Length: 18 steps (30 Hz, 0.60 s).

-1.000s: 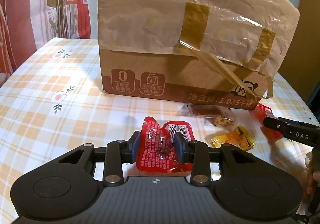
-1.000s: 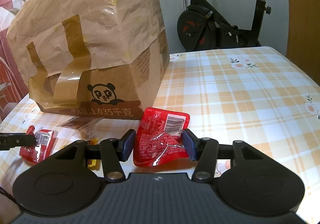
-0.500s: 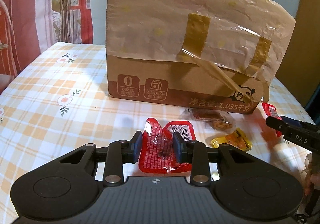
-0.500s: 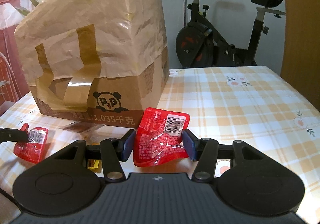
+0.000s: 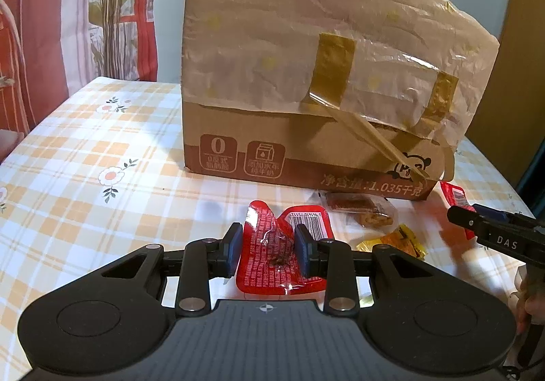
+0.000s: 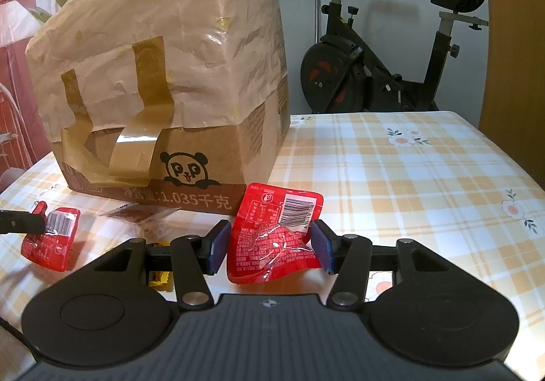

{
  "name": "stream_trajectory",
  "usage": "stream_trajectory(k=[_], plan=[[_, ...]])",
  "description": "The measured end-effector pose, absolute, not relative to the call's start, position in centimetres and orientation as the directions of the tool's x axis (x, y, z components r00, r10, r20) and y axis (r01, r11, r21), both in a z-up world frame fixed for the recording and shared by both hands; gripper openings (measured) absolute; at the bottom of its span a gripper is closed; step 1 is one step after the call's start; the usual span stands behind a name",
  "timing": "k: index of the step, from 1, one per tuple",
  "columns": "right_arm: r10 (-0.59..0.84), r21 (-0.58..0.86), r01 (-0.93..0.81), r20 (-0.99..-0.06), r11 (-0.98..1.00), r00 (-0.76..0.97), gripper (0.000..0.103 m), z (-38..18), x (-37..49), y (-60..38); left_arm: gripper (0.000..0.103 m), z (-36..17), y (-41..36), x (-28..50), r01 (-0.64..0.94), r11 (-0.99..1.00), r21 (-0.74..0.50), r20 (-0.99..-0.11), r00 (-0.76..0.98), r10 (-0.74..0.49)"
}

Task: Organize snacks
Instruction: 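Lift both red packets over the box and open both grippers inside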

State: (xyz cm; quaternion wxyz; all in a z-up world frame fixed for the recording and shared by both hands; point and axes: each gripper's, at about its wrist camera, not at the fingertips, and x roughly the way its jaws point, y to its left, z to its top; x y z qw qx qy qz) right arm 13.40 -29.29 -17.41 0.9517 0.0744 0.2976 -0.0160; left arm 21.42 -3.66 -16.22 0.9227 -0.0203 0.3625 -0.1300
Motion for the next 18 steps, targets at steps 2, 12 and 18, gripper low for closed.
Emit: stream_trajectory(k=[2, 12, 18], plan=[[0.012, 0.135, 0.077, -0.565, 0.988, 0.825, 0.055, -17.4, 13.4, -29.3, 0.035, -16.0, -3.7, 21.3, 0.229, 0.966, -0.122, -0.655, 0.712, -0.251], [-0.036, 0.216, 0.167, -0.509, 0.962, 0.86, 0.055, -14.6, 11.5, -31.3, 0.035, -10.2, -0.8, 21.0, 0.186, 0.975, -0.123, -0.507, 0.832, -0.223], [-0.089, 0.205, 0.168, -0.349, 0.964, 0.933, 0.055, -8.7, 11.5, -32.3, 0.035, -4.6, -0.7, 22.0, 0.206, 0.962, -0.178, -0.364, 0.895, -0.258]])
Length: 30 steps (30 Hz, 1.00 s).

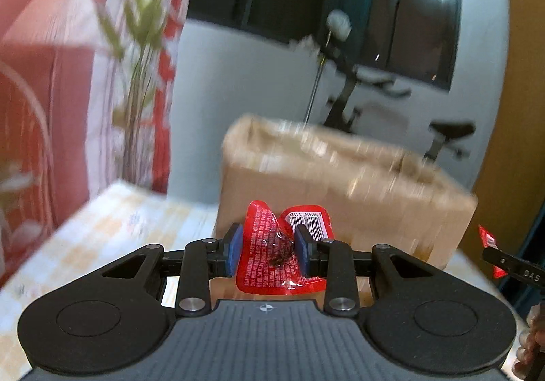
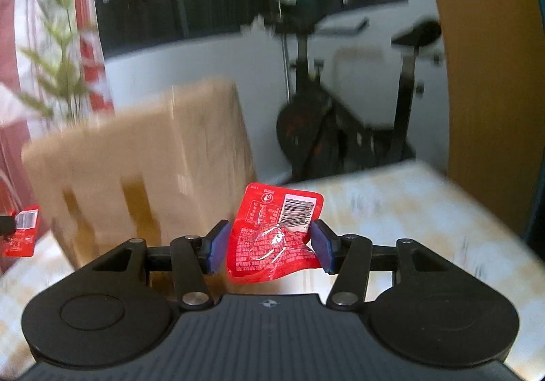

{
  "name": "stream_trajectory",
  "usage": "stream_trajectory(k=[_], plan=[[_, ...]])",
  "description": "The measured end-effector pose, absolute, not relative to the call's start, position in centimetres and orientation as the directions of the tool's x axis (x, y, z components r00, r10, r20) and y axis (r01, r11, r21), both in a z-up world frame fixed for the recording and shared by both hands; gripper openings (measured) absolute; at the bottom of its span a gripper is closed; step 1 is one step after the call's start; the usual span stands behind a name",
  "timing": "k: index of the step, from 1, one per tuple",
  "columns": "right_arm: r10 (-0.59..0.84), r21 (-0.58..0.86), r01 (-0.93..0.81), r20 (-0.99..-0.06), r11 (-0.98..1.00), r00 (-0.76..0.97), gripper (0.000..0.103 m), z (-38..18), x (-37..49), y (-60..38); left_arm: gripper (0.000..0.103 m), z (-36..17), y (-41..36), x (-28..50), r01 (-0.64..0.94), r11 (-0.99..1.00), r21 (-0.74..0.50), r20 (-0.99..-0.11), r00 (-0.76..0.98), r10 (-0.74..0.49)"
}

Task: Organize snacks
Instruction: 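Lift both red packets over the box and open both grippers inside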

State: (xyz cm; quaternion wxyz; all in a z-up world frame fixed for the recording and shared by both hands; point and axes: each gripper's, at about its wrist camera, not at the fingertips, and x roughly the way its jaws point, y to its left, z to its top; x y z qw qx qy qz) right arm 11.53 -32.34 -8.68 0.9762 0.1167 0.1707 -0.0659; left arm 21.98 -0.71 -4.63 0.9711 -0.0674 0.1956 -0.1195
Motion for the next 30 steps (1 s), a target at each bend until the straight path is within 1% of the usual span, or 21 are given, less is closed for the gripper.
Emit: stream_trajectory(k=[4, 7, 11, 14, 18, 21, 24, 26, 28, 30], plan=[[-0.062, 0.195, 0.109, -0.229, 0.975, 0.971, 0.055, -4.5, 13.1, -31.6, 0.035, -1.4, -1.8, 23.6, 0.25, 0.95, -0.189, -0.287, 0.911, -0.297], [-0.014, 0.176, 0.046, -0.181, 0.983, 0.983, 0.055, -2.4, 14.9, -30.6, 0.035, 0.2, -2.9, 25.6, 0.262, 0.947, -0.185, -0.255, 0.918, -0.304], [0.071, 0.163, -0.047, -0.148, 0.986, 0.986, 0.055, -0.7, 17.7, -28.7, 0.035, 1.2, -4.8, 28.8, 0.277, 0.947, -0.163, -0.266, 0.912, -0.313], [0.111, 0.149, -0.086, -0.169, 0.985, 0.979, 0.055, -0.5, 19.6, -27.4, 0.035, 1.0, -5.8, 30.9, 0.263, 0.955, -0.134, -0.297, 0.909, -0.292], [0.143, 0.154, -0.109, -0.23, 0.982, 0.963, 0.055, -1.3, 21.7, -25.9, 0.035, -0.2, -7.3, 32.7, 0.253, 0.963, -0.09, -0.346, 0.899, -0.268], [0.143, 0.142, -0.107, -0.28, 0.984, 0.949, 0.055, -2.0, 22.6, -25.2, 0.035, -1.1, -7.7, 33.5, 0.262, 0.963, -0.067, -0.373, 0.888, -0.268], [0.135, 0.143, -0.093, -0.321, 0.985, 0.937, 0.056, -2.6, 23.3, -24.9, 0.038, -1.7, -7.9, 33.6, 0.256, 0.966, -0.04, -0.376, 0.891, -0.252], [0.142, 0.148, -0.096, -0.342, 0.984, 0.929, 0.058, -3.0, 23.3, -24.9, 0.056, -2.0, -7.8, 33.5, 0.275, 0.96, -0.042, -0.389, 0.881, -0.269], [0.141, 0.128, -0.103, -0.344, 0.986, 0.928, 0.061, -3.0, 23.0, -24.8, 0.061, -2.1, -7.3, 32.9, 0.281, 0.958, -0.053, -0.383, 0.881, -0.279], [0.144, 0.116, -0.111, -0.336, 0.987, 0.931, 0.067, -2.9, 22.4, -24.7, 0.061, -2.1, -6.8, 32.6, 0.275, 0.96, -0.054, -0.388, 0.88, -0.274]])
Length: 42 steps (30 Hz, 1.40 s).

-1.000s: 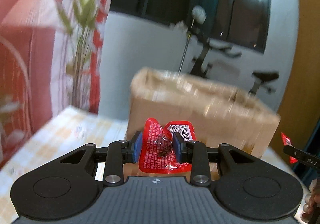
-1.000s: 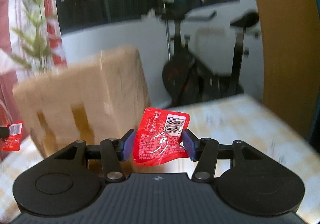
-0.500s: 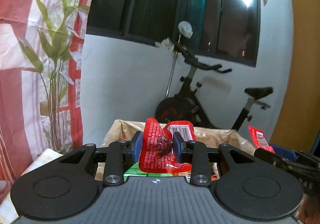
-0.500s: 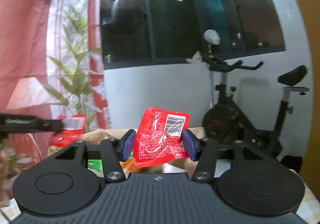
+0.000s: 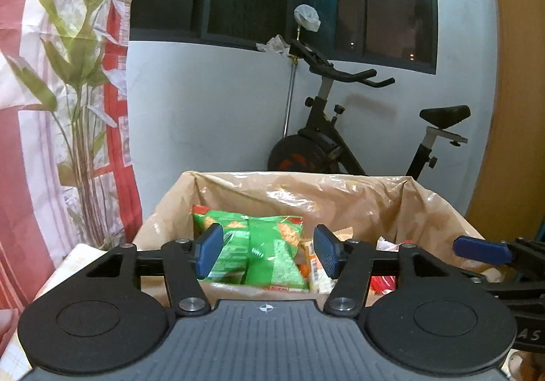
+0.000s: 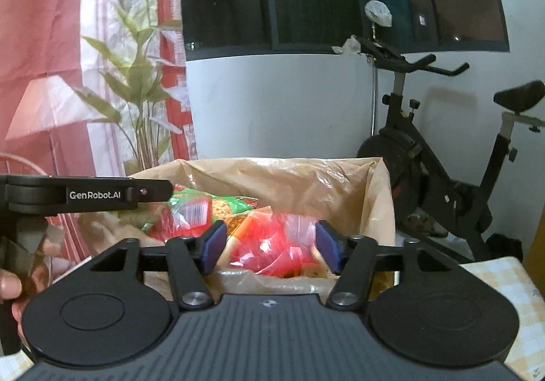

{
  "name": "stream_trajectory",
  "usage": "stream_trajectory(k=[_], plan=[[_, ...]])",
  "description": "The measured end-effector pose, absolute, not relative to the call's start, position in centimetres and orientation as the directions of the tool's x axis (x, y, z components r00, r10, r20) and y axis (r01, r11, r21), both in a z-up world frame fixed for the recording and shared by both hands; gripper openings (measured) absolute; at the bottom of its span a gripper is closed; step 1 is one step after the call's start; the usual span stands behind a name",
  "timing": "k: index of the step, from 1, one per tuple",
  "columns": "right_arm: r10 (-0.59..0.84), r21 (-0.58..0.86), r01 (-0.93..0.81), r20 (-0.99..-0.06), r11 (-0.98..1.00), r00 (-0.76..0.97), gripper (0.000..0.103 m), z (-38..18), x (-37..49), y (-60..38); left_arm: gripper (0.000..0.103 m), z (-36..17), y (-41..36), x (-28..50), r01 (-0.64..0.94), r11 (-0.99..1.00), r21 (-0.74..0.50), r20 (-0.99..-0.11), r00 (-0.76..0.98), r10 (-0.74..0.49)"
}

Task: Organize snacks
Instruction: 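Lift both red packets over the box and open both grippers inside, then move both open grippers back down to the remaining packets on the table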

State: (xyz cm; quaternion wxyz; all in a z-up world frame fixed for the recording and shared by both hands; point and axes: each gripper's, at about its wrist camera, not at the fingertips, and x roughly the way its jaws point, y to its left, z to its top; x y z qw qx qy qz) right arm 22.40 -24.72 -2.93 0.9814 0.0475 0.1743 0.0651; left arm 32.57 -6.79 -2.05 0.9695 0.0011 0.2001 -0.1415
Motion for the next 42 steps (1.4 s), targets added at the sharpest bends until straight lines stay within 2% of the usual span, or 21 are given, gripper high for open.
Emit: stream_trajectory(k=[10, 17, 25, 31, 35, 42], plan=[[0.152, 0.164, -0.11, -0.269, 0.98, 0.951, 0.067, -2.9, 16.9, -24.8, 0.061, -1.1, -3.5, 27.4, 0.272, 0.955, -0.117, -0.359, 0.885, -0.296], [0.172, 0.139, -0.139, -0.264, 0.981, 0.949, 0.067, -3.9, 12.8, -24.2, 0.061, -3.4, -1.6, 22.3, 0.246, 0.948, -0.203, -0.37, 0.877, -0.307], [0.187, 0.194, -0.113, -0.419, 0.974, 0.888, 0.066, -8.6, 10.8, -24.4, 0.06, -9.0, -1.6, 20.7, 0.213, 0.952, -0.218, -0.513, 0.805, -0.297], [0.195, 0.194, -0.1, -0.569, 0.976, 0.799, 0.066, -12.5, 10.8, -23.6, 0.06, -11.7, -1.6, 20.6, 0.212, 0.952, -0.22, -0.567, 0.767, -0.301], [0.19, 0.181, -0.097, -0.609, 0.979, 0.77, 0.064, -14.1, 10.9, -23.3, 0.06, -12.7, -1.6, 20.8, 0.215, 0.951, -0.222, -0.585, 0.751, -0.306], [0.153, 0.175, -0.054, -0.624, 0.983, 0.766, 0.06, -15.5, 11.1, -23.9, 0.06, -14.4, -3.1, 22.0, 0.244, 0.939, -0.242, -0.623, 0.703, -0.343]])
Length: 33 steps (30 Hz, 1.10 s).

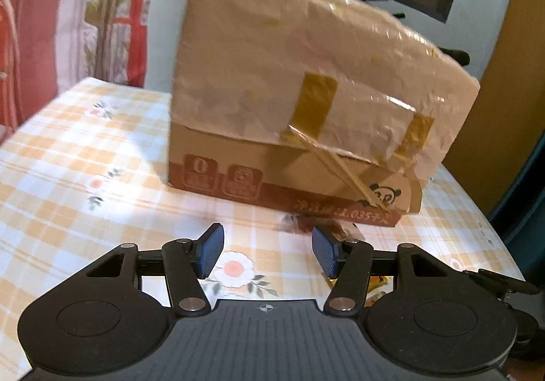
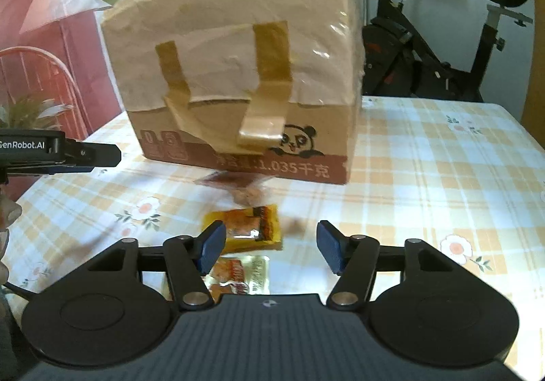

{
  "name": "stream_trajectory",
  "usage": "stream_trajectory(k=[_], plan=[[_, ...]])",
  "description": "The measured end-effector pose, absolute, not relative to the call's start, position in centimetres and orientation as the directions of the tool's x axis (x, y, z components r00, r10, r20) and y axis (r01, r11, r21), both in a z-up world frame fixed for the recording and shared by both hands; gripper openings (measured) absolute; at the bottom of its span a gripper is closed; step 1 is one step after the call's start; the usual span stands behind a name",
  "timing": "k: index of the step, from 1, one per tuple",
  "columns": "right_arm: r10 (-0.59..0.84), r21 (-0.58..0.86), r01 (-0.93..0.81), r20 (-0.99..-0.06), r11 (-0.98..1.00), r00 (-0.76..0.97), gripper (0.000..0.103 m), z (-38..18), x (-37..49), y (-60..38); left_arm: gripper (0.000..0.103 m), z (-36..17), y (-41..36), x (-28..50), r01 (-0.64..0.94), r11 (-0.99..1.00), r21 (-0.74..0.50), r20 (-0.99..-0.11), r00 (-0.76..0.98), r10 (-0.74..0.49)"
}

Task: Organize snacks
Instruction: 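Move both open grippers back down to the remaining packets on the table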

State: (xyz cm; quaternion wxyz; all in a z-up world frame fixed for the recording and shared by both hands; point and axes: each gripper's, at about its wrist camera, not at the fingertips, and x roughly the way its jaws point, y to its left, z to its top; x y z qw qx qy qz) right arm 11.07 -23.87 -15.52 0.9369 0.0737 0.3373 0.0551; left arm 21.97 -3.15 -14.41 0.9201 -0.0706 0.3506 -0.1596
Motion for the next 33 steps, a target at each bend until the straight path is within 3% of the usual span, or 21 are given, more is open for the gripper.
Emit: stream_trajectory(k=[3, 12, 27, 29, 33], plan=[[0.128, 0.177, -0.021, -0.621, 0.984, 0.773, 0.052, -16.1, 11.1, -24.6, 0.058, -14.9, -4.3, 22.9, 0.269, 0.935, -0.232, -0.629, 0.691, -0.355], [0.028, 0.15, 0.082, -0.614, 0.985, 0.789, 0.045, -17.3, 11.5, -26.6, 0.056, -16.3, -9.5, 26.2, 0.314, 0.934, -0.167, -0.668, 0.661, -0.342], [0.093, 0.242, 0.075, -0.613, 0.967, 0.785, 0.045, -18.0, 11.7, -27.7, 0.06, -19.1, -16.5, 29.0, 0.398, 0.917, -0.002, -0.705, 0.65, -0.284], [0.099, 0.255, 0.077, -0.61, 0.964, 0.786, 0.045, -18.0, 11.6, -27.8, 0.043, -19.1, -16.5, 28.7, 0.416, 0.909, 0.01, -0.706, 0.647, -0.289], [0.1, 0.257, 0.077, -0.61, 0.963, 0.786, 0.045, -18.0, 11.6, -27.9, 0.031, -19.2, -15.7, 27.8, 0.44, 0.898, -0.008, -0.721, 0.619, -0.31]])
